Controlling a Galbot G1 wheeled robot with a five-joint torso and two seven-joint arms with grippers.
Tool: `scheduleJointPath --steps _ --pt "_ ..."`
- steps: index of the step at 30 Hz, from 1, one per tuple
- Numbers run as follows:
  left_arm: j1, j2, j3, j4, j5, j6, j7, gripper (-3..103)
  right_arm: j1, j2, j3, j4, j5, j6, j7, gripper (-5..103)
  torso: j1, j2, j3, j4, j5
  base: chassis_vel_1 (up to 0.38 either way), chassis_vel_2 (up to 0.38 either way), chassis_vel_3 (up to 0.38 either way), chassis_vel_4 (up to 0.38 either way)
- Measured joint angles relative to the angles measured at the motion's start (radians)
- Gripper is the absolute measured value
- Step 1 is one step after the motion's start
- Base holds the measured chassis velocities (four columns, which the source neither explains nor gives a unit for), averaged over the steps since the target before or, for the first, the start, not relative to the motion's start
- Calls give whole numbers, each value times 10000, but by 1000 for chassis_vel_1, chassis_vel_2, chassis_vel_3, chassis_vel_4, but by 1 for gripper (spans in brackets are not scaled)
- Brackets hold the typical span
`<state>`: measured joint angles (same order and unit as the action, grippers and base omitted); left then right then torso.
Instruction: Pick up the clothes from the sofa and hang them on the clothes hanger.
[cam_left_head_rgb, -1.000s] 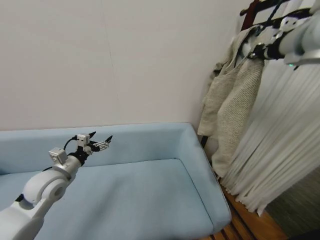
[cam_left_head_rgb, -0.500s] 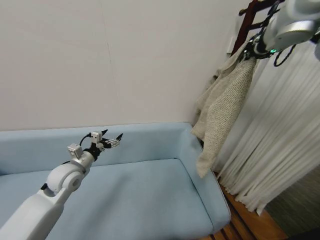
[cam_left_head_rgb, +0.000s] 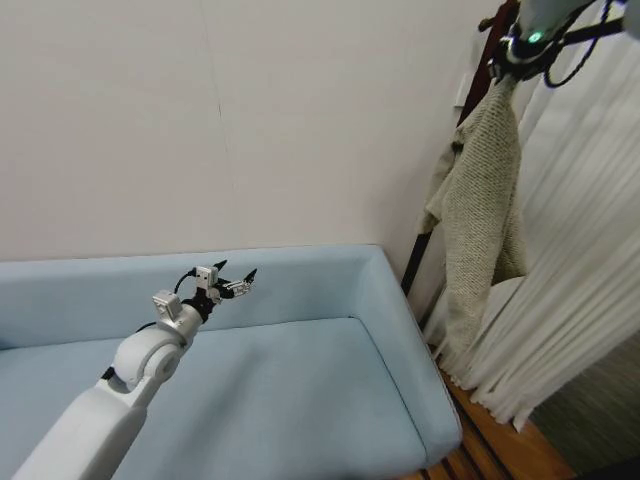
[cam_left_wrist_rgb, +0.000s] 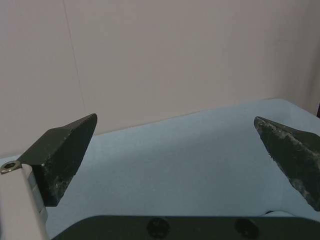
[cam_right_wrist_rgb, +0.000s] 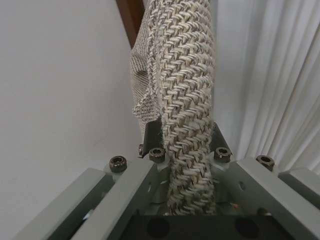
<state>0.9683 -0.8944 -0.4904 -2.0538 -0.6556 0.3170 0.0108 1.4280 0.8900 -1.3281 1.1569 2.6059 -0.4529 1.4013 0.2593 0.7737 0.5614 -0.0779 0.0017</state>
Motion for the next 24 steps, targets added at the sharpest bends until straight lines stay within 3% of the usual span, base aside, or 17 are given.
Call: scheduleJointPath --steps 13,24 --pt "263 -272 -209 40 363 -232 311 100 -490 592 -178 -1757 -688 -162 -78 5 0 0 0 1 -3 0 0 0 0" --pt "94 -354 64 171 476 -279 329 100 -934 596 160 -2773 -1205 -762 -446 5 0 0 0 -1 0 0 0 0 0"
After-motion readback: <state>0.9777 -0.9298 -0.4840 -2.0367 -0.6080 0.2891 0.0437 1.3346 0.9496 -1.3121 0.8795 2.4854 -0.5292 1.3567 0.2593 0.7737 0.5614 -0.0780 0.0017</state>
